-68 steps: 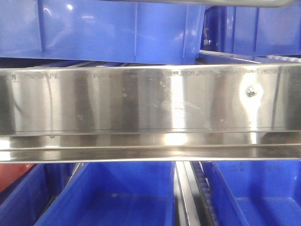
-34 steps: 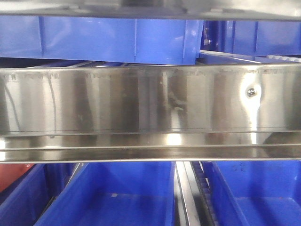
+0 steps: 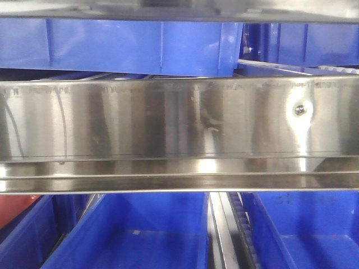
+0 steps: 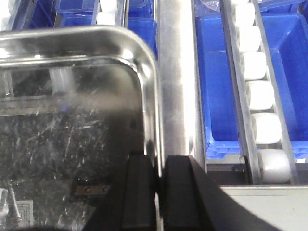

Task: Stack silver trays without gaps
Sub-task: 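Lift the silver tray up off the shelf with both grippers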

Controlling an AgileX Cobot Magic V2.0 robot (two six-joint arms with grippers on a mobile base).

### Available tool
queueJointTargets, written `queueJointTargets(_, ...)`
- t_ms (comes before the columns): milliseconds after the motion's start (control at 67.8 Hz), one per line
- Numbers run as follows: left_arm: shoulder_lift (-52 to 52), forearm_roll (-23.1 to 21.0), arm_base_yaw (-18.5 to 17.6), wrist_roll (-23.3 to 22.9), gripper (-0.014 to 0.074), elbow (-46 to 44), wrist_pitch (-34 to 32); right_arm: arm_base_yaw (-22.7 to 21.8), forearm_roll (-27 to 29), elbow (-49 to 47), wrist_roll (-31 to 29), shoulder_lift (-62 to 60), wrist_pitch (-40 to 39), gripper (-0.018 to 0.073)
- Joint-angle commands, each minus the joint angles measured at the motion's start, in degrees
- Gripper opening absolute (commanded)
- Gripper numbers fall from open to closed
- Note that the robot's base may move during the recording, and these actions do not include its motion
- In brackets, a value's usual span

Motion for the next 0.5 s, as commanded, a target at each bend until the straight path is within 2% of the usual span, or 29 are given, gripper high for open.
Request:
queueJointTargets(0,-0.32,-3.22,-0.96,1.52,-0.0016,-0.27,-4.12,0.50,-0.48,-0.37,-0.32,-0.51,-6.56,-0.0015)
queueJointTargets(325,-0.32,-4.79,-0.96,1.52,-0.0016,-0.16,-4.12,0.50,-1.14,-0.37,-0.32,-0.51,-7.61,-0.0015)
queueJointTargets(487,-0.32,-4.17,-0.96,1.52,-0.0016,-0.16,-4.12,0.50,-1.55,-0.37,-0.32,-0.51,-7.61,-0.0015)
